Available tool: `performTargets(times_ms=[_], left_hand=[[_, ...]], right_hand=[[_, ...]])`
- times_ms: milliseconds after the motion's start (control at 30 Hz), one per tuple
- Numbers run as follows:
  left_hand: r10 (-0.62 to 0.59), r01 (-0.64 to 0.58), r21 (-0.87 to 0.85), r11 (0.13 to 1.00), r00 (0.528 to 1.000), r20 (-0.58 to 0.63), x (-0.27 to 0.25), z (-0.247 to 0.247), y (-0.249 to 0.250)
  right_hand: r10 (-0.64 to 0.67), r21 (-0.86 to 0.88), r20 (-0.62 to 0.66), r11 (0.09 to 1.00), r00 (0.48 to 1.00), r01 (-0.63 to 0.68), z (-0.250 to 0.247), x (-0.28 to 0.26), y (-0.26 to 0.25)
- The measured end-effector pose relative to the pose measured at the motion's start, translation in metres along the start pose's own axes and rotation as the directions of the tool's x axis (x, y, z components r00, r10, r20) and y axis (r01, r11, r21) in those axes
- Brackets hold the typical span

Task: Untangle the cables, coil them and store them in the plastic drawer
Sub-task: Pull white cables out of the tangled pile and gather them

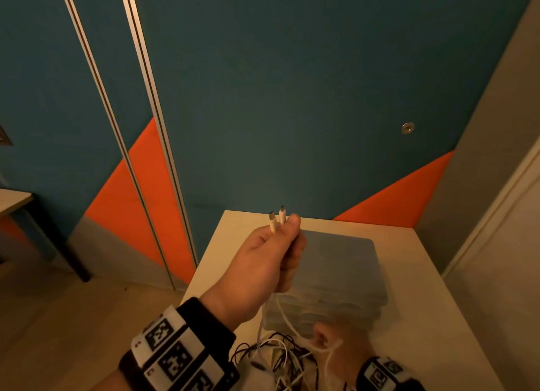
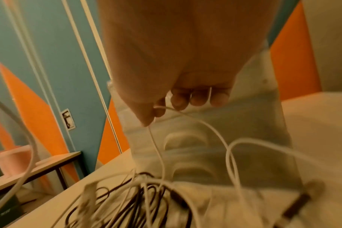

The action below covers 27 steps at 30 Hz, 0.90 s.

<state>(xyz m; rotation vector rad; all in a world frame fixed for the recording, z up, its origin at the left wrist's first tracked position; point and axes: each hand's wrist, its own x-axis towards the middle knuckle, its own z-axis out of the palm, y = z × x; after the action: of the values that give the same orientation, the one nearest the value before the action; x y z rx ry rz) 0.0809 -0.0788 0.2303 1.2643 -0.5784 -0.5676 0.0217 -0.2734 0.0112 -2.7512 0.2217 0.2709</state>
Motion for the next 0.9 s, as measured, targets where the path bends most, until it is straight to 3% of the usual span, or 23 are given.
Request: performTargets(times_ms=[67, 133, 267, 400, 467, 533, 667, 800, 900], left_hand=[[-0.004, 0.004, 0.006, 1.0, 1.0, -0.017, 0.001, -0.002, -0.001], [-0.016, 0.016, -0.006, 1.0, 0.999, -0.034, 0.002, -0.001, -0.002], [-0.042, 0.042, -0.011, 0.999, 0.998, -0.038, 0.006, 0.006, -0.006], [-0.048, 0.049, 0.015, 0.999, 0.999, -0.02, 0.009, 0.016, -0.011], [-0.064, 0.064, 0.039, 0.997, 0.998, -0.024, 0.01, 0.021, -0.012], [-0.076, 0.078, 0.061, 0.995, 0.996, -0.037, 0.013, 0.025, -0.014], [-0.098, 0.105, 0.093, 0.99, 0.993, -0.07, 0.016, 0.031, -0.022], [-0.113, 0.117, 0.064, 0.991, 0.992, -0.05, 0.013, 0.035, -0.021], [-0.109, 0.11, 0.035, 0.993, 0.994, -0.031, 0.01, 0.036, -0.017]], right_hand=[[-0.035, 0.032, -0.086, 0.999, 0.996, 0.038, -0.02, -0.005, 0.003], [-0.042, 0.184, -0.122, 0.981, 0.992, 0.064, -0.036, -0.009, 0.008], [-0.036, 0.602, -0.176, 0.787, 0.984, 0.137, -0.07, -0.026, -0.005], [0.055, 0.699, -0.278, 0.696, 0.959, 0.163, -0.108, -0.036, -0.021], [0.073, 0.693, -0.254, 0.709, 0.964, 0.129, -0.128, -0.038, -0.027], [0.036, 0.61, -0.231, 0.784, 0.972, 0.116, -0.144, -0.041, -0.03], [-0.097, 0.219, -0.244, 0.964, 0.965, 0.153, -0.157, -0.046, -0.025], [-0.129, 0.087, -0.207, 0.985, 0.97, 0.15, -0.142, -0.042, -0.008], [-0.092, 0.137, -0.231, 0.983, 0.969, 0.126, -0.115, -0.034, 0.017]])
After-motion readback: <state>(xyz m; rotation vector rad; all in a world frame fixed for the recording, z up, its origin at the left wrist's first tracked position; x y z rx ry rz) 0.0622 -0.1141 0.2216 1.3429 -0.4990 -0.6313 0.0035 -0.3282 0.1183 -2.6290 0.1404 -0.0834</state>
